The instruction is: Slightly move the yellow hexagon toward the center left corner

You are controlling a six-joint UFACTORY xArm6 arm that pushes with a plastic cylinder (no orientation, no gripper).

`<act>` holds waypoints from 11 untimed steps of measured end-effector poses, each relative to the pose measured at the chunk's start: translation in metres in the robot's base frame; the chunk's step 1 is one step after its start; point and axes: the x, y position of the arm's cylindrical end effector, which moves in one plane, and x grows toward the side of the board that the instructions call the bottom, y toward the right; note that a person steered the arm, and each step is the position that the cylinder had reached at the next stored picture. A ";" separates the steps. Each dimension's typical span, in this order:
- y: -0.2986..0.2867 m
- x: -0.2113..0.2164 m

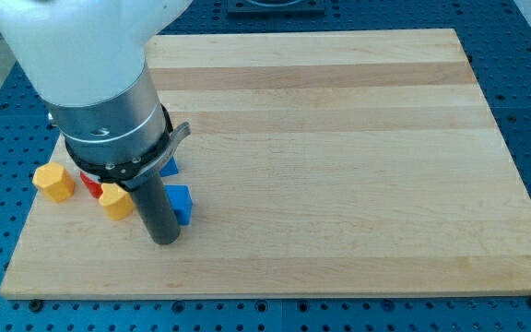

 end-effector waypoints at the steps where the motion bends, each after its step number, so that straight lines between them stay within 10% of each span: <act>1: 0.003 0.046; 3: -0.142 0.027; 6: -0.144 -0.103; 11: -0.175 -0.101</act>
